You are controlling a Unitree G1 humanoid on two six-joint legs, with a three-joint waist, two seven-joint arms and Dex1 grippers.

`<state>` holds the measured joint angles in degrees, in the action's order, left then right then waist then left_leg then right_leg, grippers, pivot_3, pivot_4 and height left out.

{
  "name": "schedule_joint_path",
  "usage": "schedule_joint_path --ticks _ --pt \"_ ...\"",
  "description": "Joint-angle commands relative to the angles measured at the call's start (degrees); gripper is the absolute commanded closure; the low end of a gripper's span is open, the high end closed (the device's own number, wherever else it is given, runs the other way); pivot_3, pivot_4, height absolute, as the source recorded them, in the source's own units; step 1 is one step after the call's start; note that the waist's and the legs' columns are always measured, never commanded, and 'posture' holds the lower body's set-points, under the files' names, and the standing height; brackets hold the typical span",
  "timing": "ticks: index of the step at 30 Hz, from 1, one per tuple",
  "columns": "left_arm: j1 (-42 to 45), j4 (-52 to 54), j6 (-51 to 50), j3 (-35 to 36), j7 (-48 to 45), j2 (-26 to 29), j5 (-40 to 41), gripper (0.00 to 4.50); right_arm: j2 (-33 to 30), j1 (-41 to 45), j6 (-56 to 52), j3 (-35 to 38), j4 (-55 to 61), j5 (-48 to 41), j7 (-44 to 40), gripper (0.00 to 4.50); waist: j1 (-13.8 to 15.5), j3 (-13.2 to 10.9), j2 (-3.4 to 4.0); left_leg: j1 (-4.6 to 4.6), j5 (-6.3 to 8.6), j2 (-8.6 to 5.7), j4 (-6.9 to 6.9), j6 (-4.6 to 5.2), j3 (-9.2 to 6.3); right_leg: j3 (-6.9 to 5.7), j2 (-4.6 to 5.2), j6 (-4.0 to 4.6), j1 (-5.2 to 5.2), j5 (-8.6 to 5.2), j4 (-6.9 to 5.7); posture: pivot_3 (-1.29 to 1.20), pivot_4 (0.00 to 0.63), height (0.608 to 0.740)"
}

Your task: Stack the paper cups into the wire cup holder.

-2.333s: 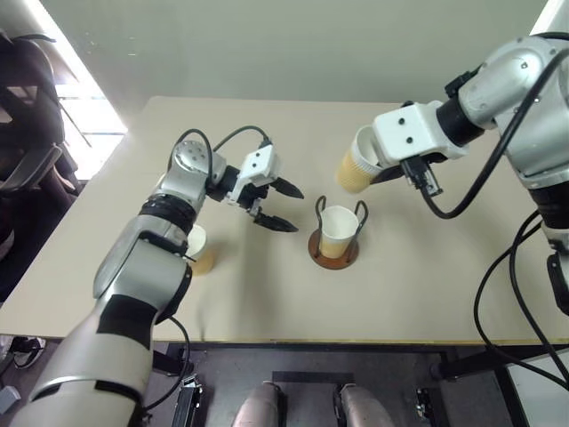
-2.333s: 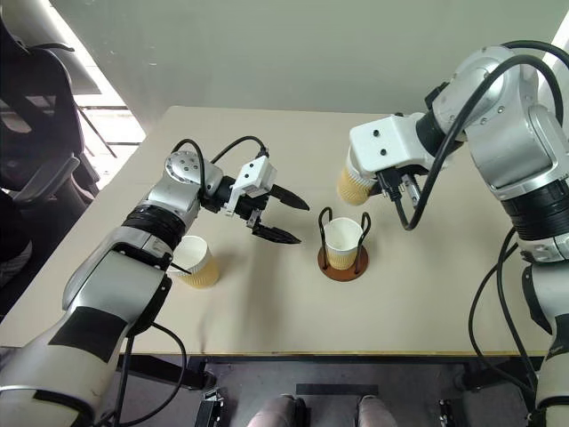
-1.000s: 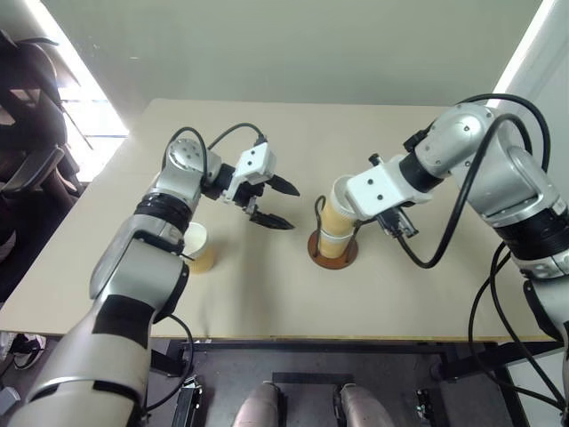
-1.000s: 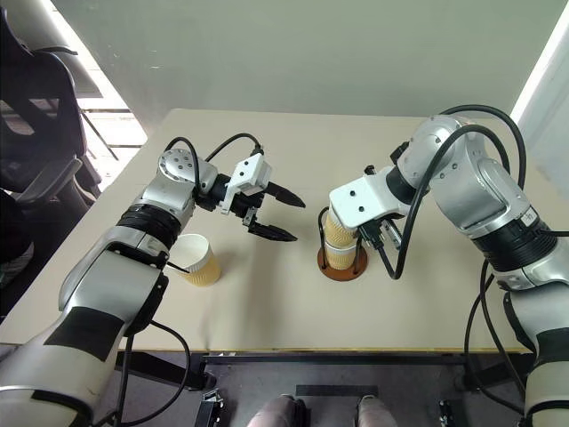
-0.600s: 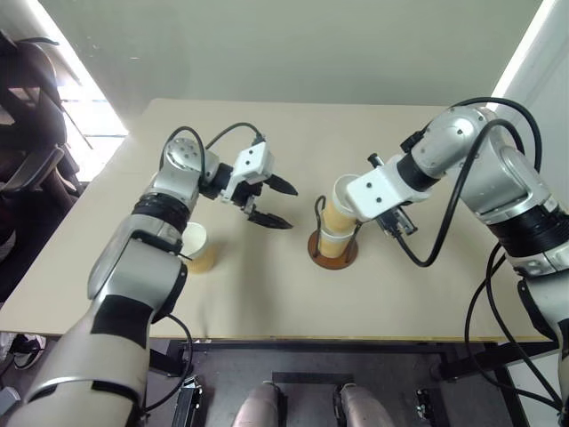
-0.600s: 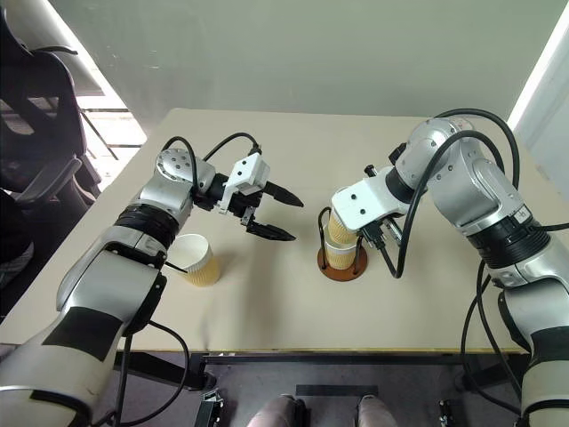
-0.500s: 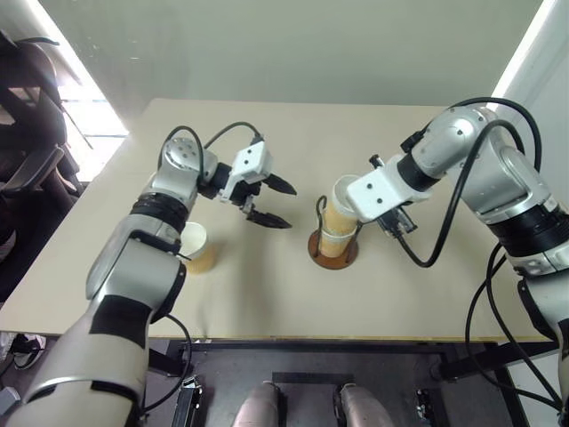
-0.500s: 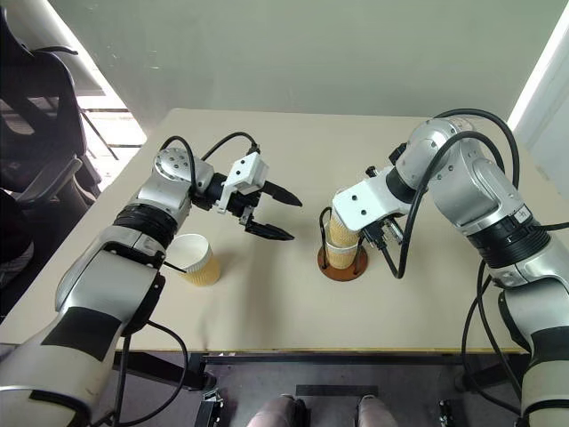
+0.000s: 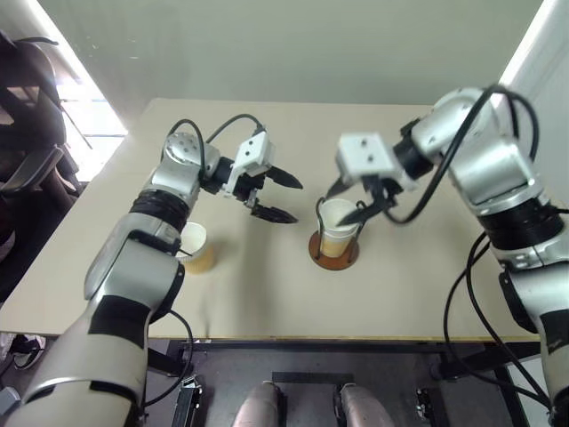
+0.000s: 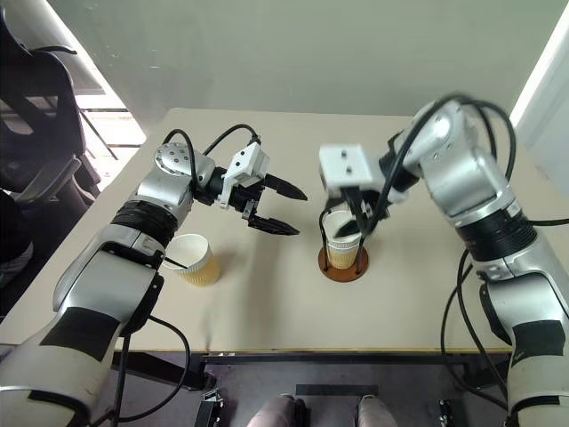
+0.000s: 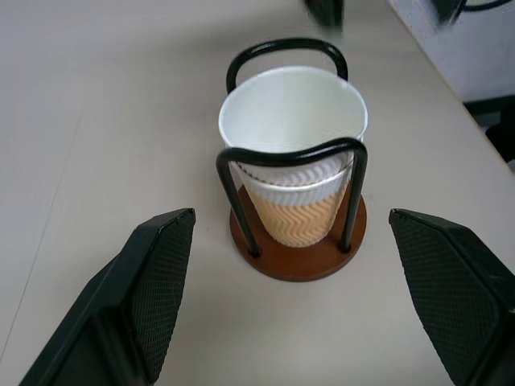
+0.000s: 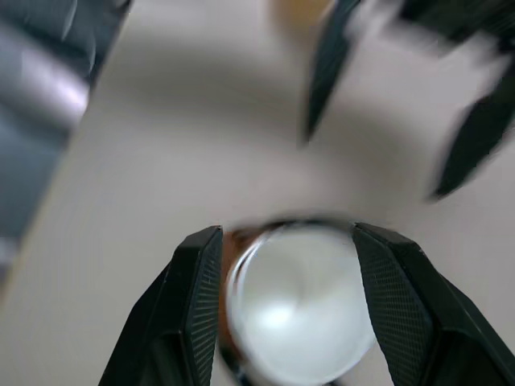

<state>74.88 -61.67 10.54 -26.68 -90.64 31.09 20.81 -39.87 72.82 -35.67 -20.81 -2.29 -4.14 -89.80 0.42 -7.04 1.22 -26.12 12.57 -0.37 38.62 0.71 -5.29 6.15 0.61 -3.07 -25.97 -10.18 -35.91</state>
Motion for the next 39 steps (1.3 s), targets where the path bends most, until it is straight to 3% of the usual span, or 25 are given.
schedule_joint_path --ticks 1,6,17,27,32,39 --pt "0.1 2.2 -1.3 -0.1 -1.9 2.3 2.1 0.34 -1.9 -0.3 -11.2 8.8 4.9 -8.0 2.0 1.93 0.1 0.0 0.0 0.01 0.0 0.0 -0.01 -0.01 0.0 -0.01 0.0 0.06 0.01 -0.04 0.0 0.0 0.15 0.74" --pt "-1.2 4.0 -2.2 0.1 -1.9 4.6 4.1 0.34 -3.2 -3.5 -17.0 14.1 7.8 -13.0 6.8 1.93 0.0 0.0 0.0 0.08 -0.15 0.01 -0.09 -0.24 0.0 0.03 -0.07 0.09 -0.02 -0.08 -0.07 0.0 0.15 0.74" --pt "3.1 5.6 -0.2 -4.1 -1.9 13.6 0.5 0.34 -8.8 -7.8 -9.9 15.4 5.7 -16.1 7.4 1.93 -0.2 0.0 -0.01 0.08 -0.17 0.07 -0.15 -0.26 -0.05 0.04 -0.16 0.07 -0.07 -0.06 -0.12 0.0 0.15 0.74" --pt "2.4 14.6 0.9 -18.7 -1.9 27.0 7.2 0.34 -11.8 -15.0 1.6 16.2 8.3 -17.5 5.9 1.93 -0.4 0.0 -0.02 0.08 -0.17 0.15 -0.34 -0.28 -0.07 0.05 -0.13 0.0 -0.13 -0.02 -0.12 0.0 0.15 0.74" --pt "3.4 23.2 4.3 -31.2 -1.9 37.6 9.6 0.34 -14.1 -16.1 2.1 15.1 8.6 -18.4 3.3 1.93 -0.6 0.0 -0.03 0.09 -0.19 0.16 -0.41 -0.3 -0.05 0.05 -0.19 0.18 -0.16 -0.13 -0.09 0.0 0.15 0.74" --pt "7.0 35.7 5.5 -38.5 -1.9 46.4 12.9 0.34 -16.2 -16.7 2.3 15.1 8.5 -18.5 2.2 1.93 -0.5 0.0 -0.1 0.06 -0.2 0.14 -0.4 -0.33 -0.17 -0.06 -0.17 0.4 -0.13 -0.22 -0.11 0.0 0.15 0.74"
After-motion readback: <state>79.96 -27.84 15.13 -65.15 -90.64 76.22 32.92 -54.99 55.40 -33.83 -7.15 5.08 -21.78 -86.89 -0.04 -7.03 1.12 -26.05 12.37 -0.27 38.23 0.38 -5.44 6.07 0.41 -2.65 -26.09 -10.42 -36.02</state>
